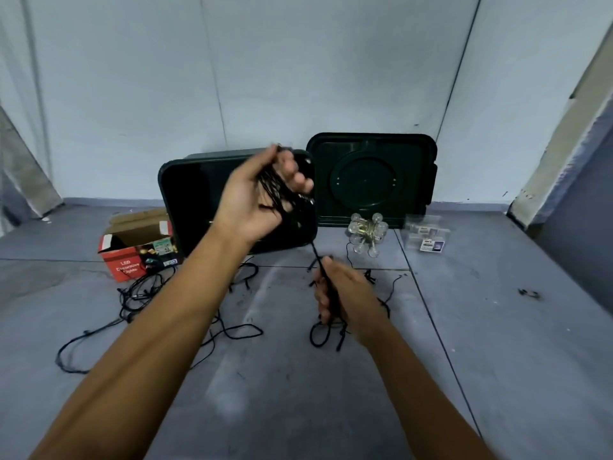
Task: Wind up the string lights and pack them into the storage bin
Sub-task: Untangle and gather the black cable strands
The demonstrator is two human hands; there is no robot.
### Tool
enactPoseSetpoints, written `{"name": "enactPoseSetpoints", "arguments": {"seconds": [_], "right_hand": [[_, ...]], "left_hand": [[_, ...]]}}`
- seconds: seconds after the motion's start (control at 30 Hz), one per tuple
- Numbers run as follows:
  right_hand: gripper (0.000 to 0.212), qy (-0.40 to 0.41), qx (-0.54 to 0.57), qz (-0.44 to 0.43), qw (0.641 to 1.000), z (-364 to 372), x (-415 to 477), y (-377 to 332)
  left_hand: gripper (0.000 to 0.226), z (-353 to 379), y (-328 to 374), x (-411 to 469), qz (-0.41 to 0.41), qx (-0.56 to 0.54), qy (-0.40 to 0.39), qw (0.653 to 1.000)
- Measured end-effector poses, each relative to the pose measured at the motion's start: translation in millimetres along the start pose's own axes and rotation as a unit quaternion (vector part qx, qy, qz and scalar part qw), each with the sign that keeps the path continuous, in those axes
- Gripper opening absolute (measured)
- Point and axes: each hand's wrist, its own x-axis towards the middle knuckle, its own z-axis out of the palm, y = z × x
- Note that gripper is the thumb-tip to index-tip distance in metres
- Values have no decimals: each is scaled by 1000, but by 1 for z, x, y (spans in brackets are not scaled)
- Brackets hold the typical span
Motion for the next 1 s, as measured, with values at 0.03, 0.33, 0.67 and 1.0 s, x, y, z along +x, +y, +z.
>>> {"name": "enactPoseSetpoints", "arguments": {"seconds": [0.03,0.33,0.67,1.0], "right_hand": [[32,4,-14,1,1000,0,-4,3],[29,-24,-250,-165,954,21,-11,-55],[33,40,-185,-177,966,0,33,-91],[40,37,-73,-107,991,-5,29,-11]], "left_hand": [[36,0,6,3,13,-11,-7,1000],[62,-15,-32,6,-119,244,-18,962],[64,-22,-44,-24,-226,314,-144,911],[19,-18,-20,-15,-96,60,-104,988]]}}
